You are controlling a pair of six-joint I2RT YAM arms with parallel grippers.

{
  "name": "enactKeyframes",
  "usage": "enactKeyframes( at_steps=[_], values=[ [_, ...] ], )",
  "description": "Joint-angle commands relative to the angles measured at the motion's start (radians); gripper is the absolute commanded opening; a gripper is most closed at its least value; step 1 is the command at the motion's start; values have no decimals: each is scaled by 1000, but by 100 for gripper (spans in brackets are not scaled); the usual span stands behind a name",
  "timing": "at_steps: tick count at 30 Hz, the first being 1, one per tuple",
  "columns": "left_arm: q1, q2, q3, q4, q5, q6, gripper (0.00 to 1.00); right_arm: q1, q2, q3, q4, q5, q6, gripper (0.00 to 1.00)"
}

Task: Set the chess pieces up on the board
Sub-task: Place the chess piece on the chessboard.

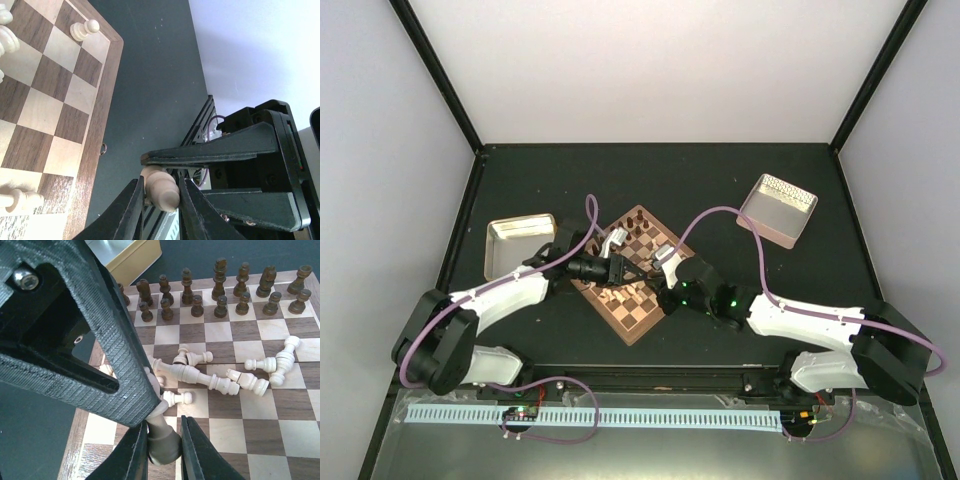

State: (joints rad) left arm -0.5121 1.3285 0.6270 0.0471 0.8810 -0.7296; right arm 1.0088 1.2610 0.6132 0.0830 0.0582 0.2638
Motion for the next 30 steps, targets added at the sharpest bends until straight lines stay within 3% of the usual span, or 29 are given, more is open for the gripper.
enactKeyframes(
  at_steps=[1,6,12,16,20,25,30],
  values=[
    [-5,11,45,56,-2,-19,21,2,-19,-12,39,-10,-11,8],
    [-4,16,48,90,-1,-36,21,2,-29,-18,41,-2,-12,8],
    [-12,7,52,88,7,-20,2,2,-45,-12,26,33,17,10],
    [-11,-31,88,14,-74,50,2,2,-81,2,-42,104,64,35],
    [-12,-96,149,-96,-252,150,2,-1,-191,-14,-111,201,118,57],
    [-39,-122,199,-126,-422,243,1,-34,-265,-2,-222,329,207,63],
    [-141,-70,281,-235,-605,342,2,-138,-268,36,-372,360,374,63]
  ],
)
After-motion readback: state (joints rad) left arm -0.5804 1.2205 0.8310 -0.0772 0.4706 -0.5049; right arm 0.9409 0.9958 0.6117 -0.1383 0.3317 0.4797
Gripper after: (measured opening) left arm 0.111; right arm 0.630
